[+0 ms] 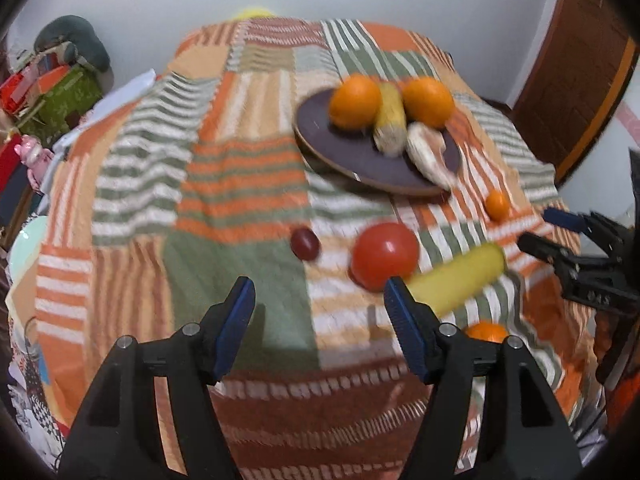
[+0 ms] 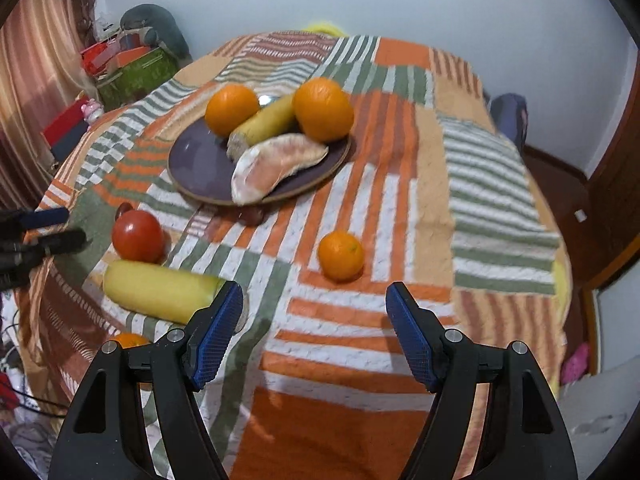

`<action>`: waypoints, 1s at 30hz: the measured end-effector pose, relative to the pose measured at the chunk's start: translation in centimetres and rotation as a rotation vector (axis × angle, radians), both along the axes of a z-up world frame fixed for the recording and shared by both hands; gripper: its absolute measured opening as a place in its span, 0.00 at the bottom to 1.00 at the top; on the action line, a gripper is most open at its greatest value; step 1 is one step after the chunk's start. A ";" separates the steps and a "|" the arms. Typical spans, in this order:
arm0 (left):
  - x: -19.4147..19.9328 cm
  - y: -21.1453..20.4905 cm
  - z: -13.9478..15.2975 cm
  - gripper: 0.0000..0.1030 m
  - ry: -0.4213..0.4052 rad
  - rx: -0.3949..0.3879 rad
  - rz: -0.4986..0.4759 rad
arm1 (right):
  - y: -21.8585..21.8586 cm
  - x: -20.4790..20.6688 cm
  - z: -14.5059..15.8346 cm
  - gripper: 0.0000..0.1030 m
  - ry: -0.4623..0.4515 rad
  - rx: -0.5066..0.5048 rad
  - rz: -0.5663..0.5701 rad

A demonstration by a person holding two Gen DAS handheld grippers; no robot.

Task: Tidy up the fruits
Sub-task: 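Grasp the yellow cylindrical fruit with the right tool while the left tool moves toward the red tomato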

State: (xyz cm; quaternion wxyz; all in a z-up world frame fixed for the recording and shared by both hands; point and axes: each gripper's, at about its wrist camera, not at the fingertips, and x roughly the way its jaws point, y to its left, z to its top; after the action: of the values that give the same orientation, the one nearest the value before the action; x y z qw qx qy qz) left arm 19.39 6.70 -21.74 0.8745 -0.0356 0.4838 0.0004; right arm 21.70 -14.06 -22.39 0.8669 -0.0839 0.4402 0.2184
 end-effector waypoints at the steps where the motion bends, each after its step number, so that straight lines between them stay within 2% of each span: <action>1: -0.1 -0.5 -0.5 0.65 0.017 -0.001 -0.017 | 0.1 -0.2 -0.2 0.69 0.001 -0.005 0.004; 7: 0.2 -2.1 -1.7 0.65 0.062 0.028 -0.034 | 0.7 -0.4 -1.2 0.69 0.012 -0.032 0.038; 17: 1.8 -4.3 -1.8 0.65 0.056 0.017 -0.069 | -2.0 -1.3 -1.2 0.69 -0.011 -0.055 0.007; 22: 2.4 -4.8 -1.5 0.65 0.022 0.024 -0.052 | -3.3 -1.9 -0.7 0.69 0.020 -0.022 0.019; 25: 1.8 -4.1 -0.8 0.65 0.005 0.016 -0.040 | -2.5 -2.3 0.3 0.69 -0.001 -0.008 0.056; 30: 0.1 -2.1 -0.1 0.65 0.008 0.021 -0.014 | 1.2 -2.2 0.7 0.71 -0.032 -0.050 0.154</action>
State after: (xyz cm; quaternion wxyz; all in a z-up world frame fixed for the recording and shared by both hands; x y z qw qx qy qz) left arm 19.53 4.65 -21.86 0.8729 -0.0231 0.4873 -0.0004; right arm 19.51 -12.90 -21.69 0.8519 -0.1426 0.4240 0.2722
